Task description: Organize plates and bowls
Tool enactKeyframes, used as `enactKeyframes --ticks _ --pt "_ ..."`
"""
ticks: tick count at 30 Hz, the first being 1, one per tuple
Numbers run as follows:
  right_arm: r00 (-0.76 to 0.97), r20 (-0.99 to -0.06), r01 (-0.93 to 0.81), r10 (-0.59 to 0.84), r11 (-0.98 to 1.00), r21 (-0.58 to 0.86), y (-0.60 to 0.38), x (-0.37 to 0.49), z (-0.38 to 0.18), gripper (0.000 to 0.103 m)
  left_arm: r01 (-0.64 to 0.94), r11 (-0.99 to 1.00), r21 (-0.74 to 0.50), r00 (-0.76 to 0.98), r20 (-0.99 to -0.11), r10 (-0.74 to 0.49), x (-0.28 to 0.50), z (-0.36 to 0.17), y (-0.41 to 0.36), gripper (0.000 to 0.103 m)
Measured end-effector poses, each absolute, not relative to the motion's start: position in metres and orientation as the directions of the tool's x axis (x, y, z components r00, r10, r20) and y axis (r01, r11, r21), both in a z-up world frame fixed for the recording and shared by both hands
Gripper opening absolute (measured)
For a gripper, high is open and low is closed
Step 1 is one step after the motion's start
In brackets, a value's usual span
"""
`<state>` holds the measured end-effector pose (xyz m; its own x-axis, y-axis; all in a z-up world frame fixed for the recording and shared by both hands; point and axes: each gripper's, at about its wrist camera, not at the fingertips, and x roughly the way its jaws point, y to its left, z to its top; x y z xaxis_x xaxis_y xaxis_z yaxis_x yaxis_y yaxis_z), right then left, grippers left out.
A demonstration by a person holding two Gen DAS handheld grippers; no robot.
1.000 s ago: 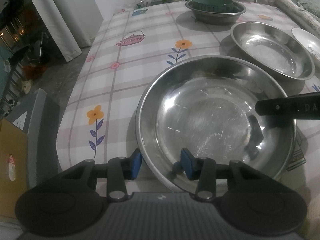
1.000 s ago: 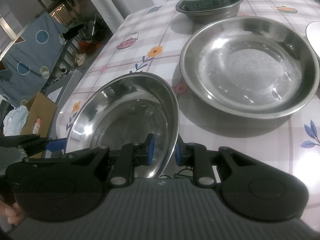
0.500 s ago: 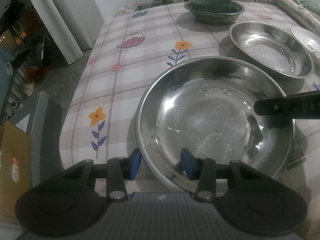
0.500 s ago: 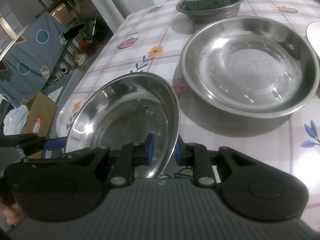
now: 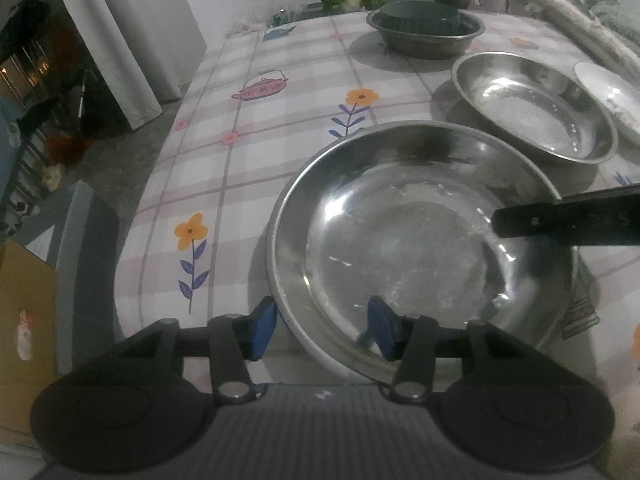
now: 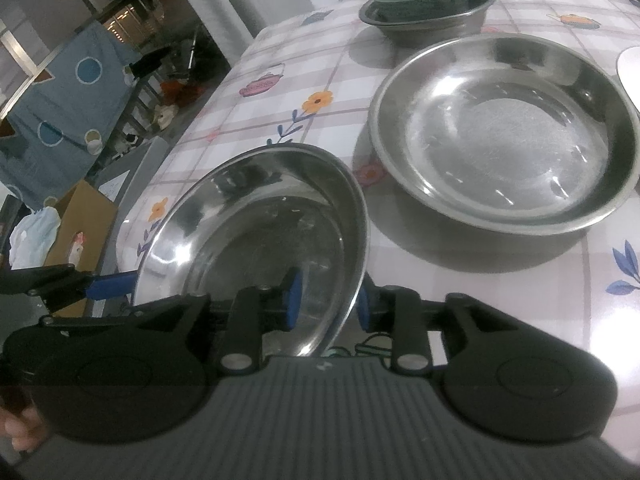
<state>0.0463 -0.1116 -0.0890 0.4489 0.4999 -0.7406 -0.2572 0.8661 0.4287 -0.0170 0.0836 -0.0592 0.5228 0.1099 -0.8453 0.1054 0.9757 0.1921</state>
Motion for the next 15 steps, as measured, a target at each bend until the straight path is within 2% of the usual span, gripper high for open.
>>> enactKeyframes --ticks 11,15 --pt "0.472 -0.723 -0.261 0.505 0.863 0.433 -0.113 0.043 -0.088 0.026 0.115 0.990 0.076 0.581 -0.814 -0.005 -0.032 -0.059 0.105 0.050" --pt "0.511 -0.709 -0.246 0.486 0.873 0.421 -0.120 0.038 -0.086 0.021 0.089 0.993 0.079 0.601 -0.799 0.009 -0.026 -0.061 0.110 0.043"
